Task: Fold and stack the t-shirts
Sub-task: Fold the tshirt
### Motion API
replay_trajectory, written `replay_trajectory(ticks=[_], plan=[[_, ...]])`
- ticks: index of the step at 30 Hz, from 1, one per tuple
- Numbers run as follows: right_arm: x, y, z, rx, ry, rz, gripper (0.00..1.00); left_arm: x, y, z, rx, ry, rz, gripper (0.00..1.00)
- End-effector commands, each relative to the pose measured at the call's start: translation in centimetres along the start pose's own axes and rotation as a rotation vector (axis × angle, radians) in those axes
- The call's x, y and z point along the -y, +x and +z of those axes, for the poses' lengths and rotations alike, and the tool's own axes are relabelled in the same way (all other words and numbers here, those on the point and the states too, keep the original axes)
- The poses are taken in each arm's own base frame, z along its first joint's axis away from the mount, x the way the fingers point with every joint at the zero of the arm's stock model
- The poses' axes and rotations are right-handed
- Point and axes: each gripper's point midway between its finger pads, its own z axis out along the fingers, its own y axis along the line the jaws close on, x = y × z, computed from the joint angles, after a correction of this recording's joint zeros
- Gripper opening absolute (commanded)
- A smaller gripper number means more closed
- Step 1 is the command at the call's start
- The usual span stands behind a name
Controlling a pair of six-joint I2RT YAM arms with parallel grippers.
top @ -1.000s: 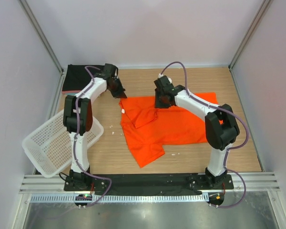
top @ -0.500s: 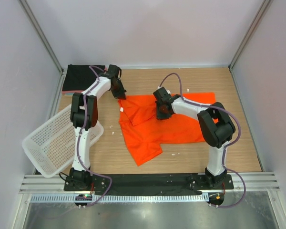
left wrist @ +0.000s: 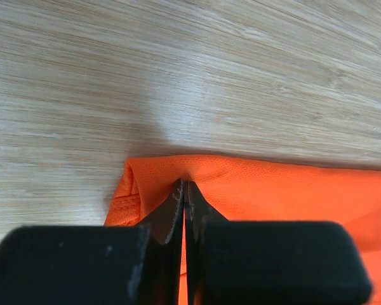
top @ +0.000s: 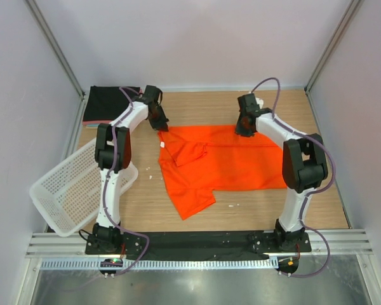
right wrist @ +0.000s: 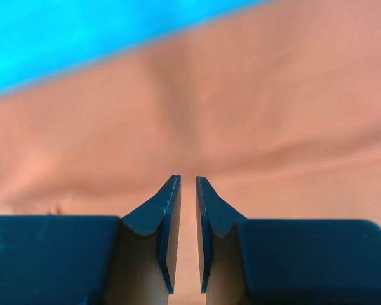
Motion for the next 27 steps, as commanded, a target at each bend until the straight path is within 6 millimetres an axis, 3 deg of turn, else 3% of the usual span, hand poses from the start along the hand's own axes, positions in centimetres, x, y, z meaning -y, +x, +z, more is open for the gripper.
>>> replay_trajectory(ticks=[1, 3, 7, 12, 20, 22, 24, 25, 27], plan=[[2.3, -2.7, 2.1, 0.034, 0.044, 0.097, 0.21, -0.8, -0.3, 0.9, 0.003, -0.028, 0.001, 0.01], [3.4, -3.4, 3.3, 0.04, 0.052, 0.139, 0.22, -1.2, -0.4, 1.2, 0.006, -0.048, 0.003, 0.01], [7.3, -4.2, 6.5, 0.035, 0.157, 0.188, 0.22, -1.3, -1.2, 1.6, 0.024, -0.059, 0.0, 0.01], [9.7, -5.7, 8.4, 0.062, 0.19, 0.221, 0.22, -1.8, -3.3, 2.3, 0.067, -0.079, -0.019, 0.01], [9.0, -8.7, 13.1, 0.093, 0.128, 0.215, 0.22, -1.2, -7.5, 3.0, 0.124, 0.016, -0.082, 0.01], [8.8, -10.6, 13.4, 0.123, 0.121, 0.209, 0.22, -0.2, -8.4, 2.3, 0.15, 0.055, -0.068, 0.01], [8.8, -10.9, 14.2, 0.111, 0.115, 0.203, 0.22, 0.9, -9.6, 1.1, 0.189, 0.095, -0.055, 0.02], [8.5, -12.3, 13.8, 0.136, 0.106, 0.2, 0.22, 1.3, -10.0, 0.4, 0.198, 0.114, -0.041, 0.04], [8.4, -12.9, 12.9, 0.128, 0.112, 0.192, 0.22, 2.5, -10.5, -2.0, 0.211, 0.154, -0.019, 0.06]])
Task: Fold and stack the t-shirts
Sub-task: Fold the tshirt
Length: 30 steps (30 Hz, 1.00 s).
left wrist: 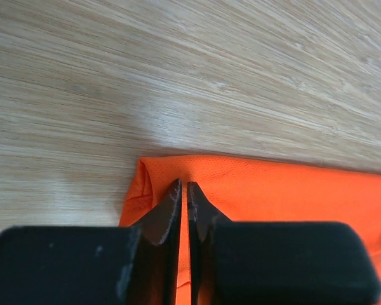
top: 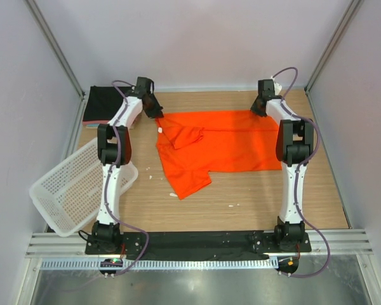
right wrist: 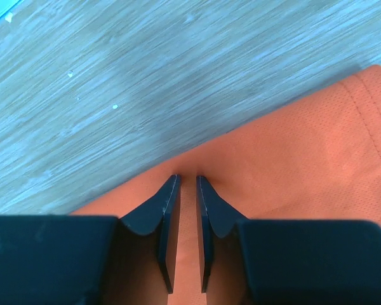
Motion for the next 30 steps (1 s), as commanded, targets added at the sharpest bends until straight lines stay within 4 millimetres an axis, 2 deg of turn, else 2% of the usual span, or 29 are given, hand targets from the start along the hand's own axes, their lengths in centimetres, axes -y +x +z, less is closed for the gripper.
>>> replay_trajectory(ticks=[1, 2, 3, 5, 6, 7, 8, 9, 10, 11, 12, 13, 14, 15, 16, 17, 18, 19, 20, 21, 22, 23, 24, 25, 26, 27, 29, 30], plan=[[0.9, 0.0, -0.6, -0.049, 0.035, -0.039, 0.22, 3.0, -3.0, -4.1, 0.073, 0.096, 0.063, 0.08], [0.6, -0.6, -1.3, -0.039, 0.028, -0.028, 0.23, 4.2, -3.7, -6.9, 0.096, 0.118, 0.08, 0.09], [0.2, -2.1, -3.2, -0.01, 0.014, -0.017, 0.25, 4.5, -3.7, -8.0, 0.102, 0.123, 0.09, 0.11], [0.3, -2.8, -5.1, 0.001, 0.013, 0.003, 0.27, 4.5, -2.6, -10.1, 0.09, 0.125, 0.133, 0.13], [0.1, -4.0, -7.2, 0.023, 0.005, 0.027, 0.29, 5.8, -3.3, -13.9, 0.146, 0.149, 0.163, 0.13], [0.2, -3.9, -8.0, 0.015, 0.006, 0.035, 0.31, 6.0, -2.9, -15.1, 0.161, 0.149, 0.194, 0.16], [0.0, -4.0, -8.9, 0.01, -0.008, 0.038, 0.32, 5.3, -0.4, -14.7, 0.125, 0.126, 0.252, 0.18], [-0.1, -3.8, -9.9, -0.009, -0.019, 0.043, 0.33, 6.6, -0.6, -18.5, 0.185, 0.153, 0.296, 0.2], [-0.4, -4.0, -11.3, -0.017, -0.046, 0.048, 0.35, 6.7, 0.8, -19.2, 0.178, 0.159, 0.331, 0.23], [-0.4, -4.0, -12.2, -0.024, -0.049, 0.052, 0.36, 6.4, 3.7, -19.2, 0.141, 0.161, 0.402, 0.24], [-0.1, -3.6, -12.8, -0.04, -0.049, 0.053, 0.39, 6.4, 5.3, -19.7, 0.13, 0.167, 0.436, 0.25], [0.0, -3.2, -14.0, -0.049, -0.065, 0.056, 0.4, 7.3, 6.0, -22.9, 0.179, 0.202, 0.473, 0.26], [0.3, -2.8, -14.5, -0.058, -0.064, 0.06, 0.41, 8.7, 8.5, -23.4, 0.176, 0.242, 0.536, 0.26], [0.7, -2.3, -15.1, -0.068, -0.06, 0.063, 0.42, 6.9, 12.0, -22.4, 0.112, 0.22, 0.597, 0.27], [1.7, -0.6, -15.1, -0.102, -0.041, 0.069, 0.42, 7.5, 13.1, -24.5, 0.145, 0.248, 0.64, 0.3], [1.8, -0.7, -16.6, -0.091, -0.062, 0.078, 0.44, 8.2, 16.7, -24.6, 0.104, 0.279, 0.717, 0.31], [2.1, -0.4, -17.2, -0.094, -0.071, 0.082, 0.46, 6.8, 19.3, -24.1, 0.06, 0.261, 0.758, 0.32], [3.2, 1.8, -17.1, -0.135, -0.049, 0.083, 0.47, 6.6, 20.7, -24.3, 0.054, 0.254, 0.792, 0.32], [3.1, 1.7, -18.7, -0.122, -0.074, 0.096, 0.47, 7.2, 22.9, -25.1, 0.057, 0.279, 0.842, 0.33], [4.7, 1.4, -18.8, -0.118, -0.056, 0.129, 0.48, 6.0, 25.0, -24.4, 0.02, 0.265, 0.866, 0.33], [5.8, 3.2, -18.7, -0.152, -0.04, 0.139, 0.49, 6.0, 26.5, -24.2, 0.001, 0.276, 0.874, 0.34], [6.2, 3.3, -19.3, -0.15, -0.049, 0.157, 0.52, 6.9, 28.3, -24.2, 0.018, 0.301, 0.91, 0.34], [6.6, 4.2, -19.9, -0.168, -0.079, 0.187, 0.52, 6.3, 29.6, -23.3, 0.013, 0.27, 0.937, 0.34], [6.9, 4.2, -20.3, -0.161, -0.089, 0.201, 0.53, 6.2, 30.7, -22.9, 0.006, 0.254, 0.969, 0.34], [7.0, 4.3, -20.6, -0.155, -0.098, 0.208, 0.53, 6.5, 32.7, -23.0, -0.001, 0.256, 1.024, 0.34], [7.1, 4.0, -21.2, -0.137, -0.111, 0.212, 0.53, 6.1, 33.6, -22.2, -0.002, 0.218, 1.062, 0.35], [7.7, 4.5, -21.4, -0.141, -0.103, 0.215, 0.53, 5.9, 35.3, -21.9, -0.009, 0.206, 1.143, 0.37], [7.8, 4.4, -21.8, -0.136, -0.106, 0.209, 0.53, 5.4, 35.6, -21.1, -0.009, 0.168, 1.168, 0.38]])
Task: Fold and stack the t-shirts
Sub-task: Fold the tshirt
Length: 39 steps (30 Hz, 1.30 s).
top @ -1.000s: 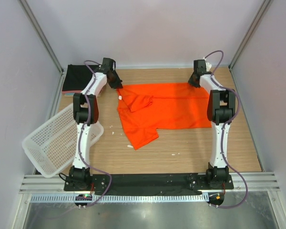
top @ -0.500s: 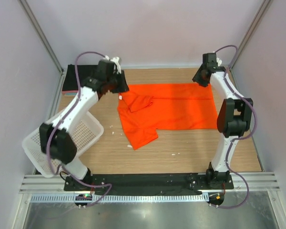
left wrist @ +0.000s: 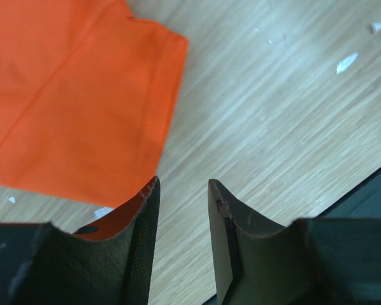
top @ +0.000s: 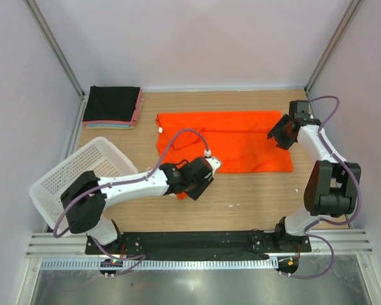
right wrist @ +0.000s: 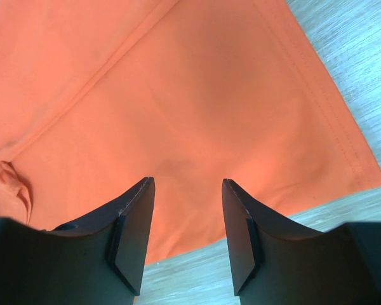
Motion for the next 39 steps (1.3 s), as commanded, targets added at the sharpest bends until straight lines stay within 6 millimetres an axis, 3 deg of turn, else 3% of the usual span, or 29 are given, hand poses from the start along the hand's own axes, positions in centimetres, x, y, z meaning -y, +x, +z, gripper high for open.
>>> replay_trajectory(ticks=[1, 6, 10, 12, 20, 24, 29, 33, 39], plan=[[-2.0, -1.2, -2.5, 0.067, -0.108, 0.002, 0.53, -0.2, -1.6, 0.9, 0.075, -0.103, 0.081, 0.38], [-0.7, -0.4, -2.5, 0.069, -0.076, 0.019, 0.52, -0.2, -1.0, 2.7, 0.033, -0.115, 0.122, 0.38], [0.5, 0.2, -2.3, 0.061, -0.06, 0.049, 0.52, -1.1, 1.0, 4.6, -0.024, -0.165, 0.129, 0.38], [1.1, 0.0, -2.4, 0.069, -0.055, 0.061, 0.52, -1.2, 1.9, 5.0, -0.037, -0.169, 0.12, 0.39], [2.3, 0.0, -2.4, 0.075, -0.031, 0.059, 0.52, -2.2, 2.2, 5.7, -0.004, -0.215, 0.118, 0.38], [3.2, 0.5, -2.2, 0.069, 0.002, 0.062, 0.52, -2.0, 3.0, 6.3, -0.03, -0.203, 0.124, 0.3], [7.3, 0.9, -2.2, 0.067, 0.121, 0.166, 0.51, -1.9, 3.3, 5.4, -0.04, -0.193, 0.11, 0.16], [10.1, 2.1, -2.0, 0.067, 0.189, 0.227, 0.51, -1.6, 1.9, 3.6, 0.008, -0.178, 0.086, 0.0], [12.6, 2.6, -1.2, 0.055, 0.26, 0.269, 0.51, -1.4, 0.8, 2.2, 0.019, -0.17, 0.075, 0.0]])
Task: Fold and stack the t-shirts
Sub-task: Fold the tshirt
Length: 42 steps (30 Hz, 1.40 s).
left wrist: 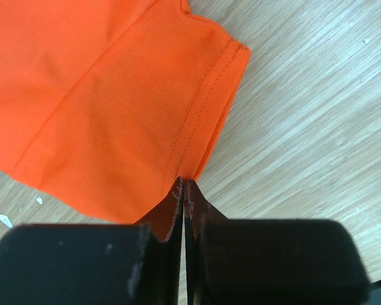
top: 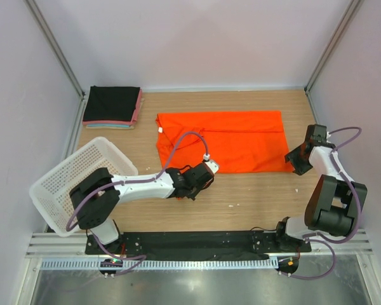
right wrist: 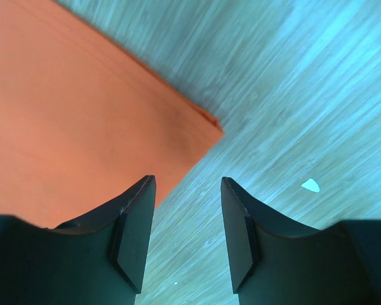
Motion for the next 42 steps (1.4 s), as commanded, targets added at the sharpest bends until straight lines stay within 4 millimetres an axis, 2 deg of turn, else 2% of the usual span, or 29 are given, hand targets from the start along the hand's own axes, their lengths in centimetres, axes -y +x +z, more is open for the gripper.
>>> replay_trajectory(ticks=[1, 4, 5, 6, 10, 14, 19, 24, 32, 36, 37, 40, 42], plan=[[1.0, -0.9, 0.1, 0.045, 0.041, 0.03, 0.52, 0.0, -1.8, -1.7, 0.047, 0.012, -0.038, 0.0], [1.9, -0.5, 1.0, 0.042, 0.06, 0.05, 0.51, 0.3, -1.9, -2.1, 0.056, 0.038, -0.049, 0.0], [1.8, -0.8, 1.4, 0.055, 0.05, 0.057, 0.5, 0.3, -1.9, -2.2, 0.06, 0.044, -0.052, 0.0], [2.2, -0.2, 1.9, 0.038, 0.056, 0.061, 0.5, 0.5, -2.1, -2.5, 0.071, 0.055, -0.056, 0.0], [2.3, 0.2, 3.5, 0.022, 0.058, 0.078, 0.49, 0.7, -2.4, -2.9, 0.083, 0.074, -0.06, 0.0], [2.9, 0.2, 4.4, 0.027, 0.095, 0.085, 0.48, 1.0, -2.5, -2.8, 0.087, 0.091, -0.064, 0.0], [3.6, -0.2, 4.7, 0.048, 0.137, 0.076, 0.43, 1.4, -2.3, -2.8, 0.08, 0.11, -0.067, 0.0], [3.9, -0.7, 4.4, 0.075, 0.147, 0.076, 0.43, 2.0, -1.8, -2.3, 0.055, 0.133, -0.078, 0.0], [3.8, -1.0, 5.1, 0.082, 0.156, 0.079, 0.41, 2.5, -0.4, -1.3, 0.005, 0.141, -0.078, 0.0], [3.4, -1.5, 5.2, 0.096, 0.142, 0.075, 0.28, 2.6, 0.1, -0.8, -0.009, 0.136, -0.081, 0.0], [3.4, -1.5, 5.2, 0.095, 0.14, 0.071, 0.17, 2.6, 0.3, -0.7, -0.015, 0.134, -0.081, 0.0], [3.0, -1.7, 5.2, 0.102, 0.119, 0.057, 0.01, 2.8, 0.4, -0.3, -0.029, 0.137, -0.087, 0.0], [2.9, -1.8, 5.0, 0.11, 0.112, 0.058, 0.01, 2.9, 0.5, -0.1, -0.041, 0.136, -0.091, 0.0]])
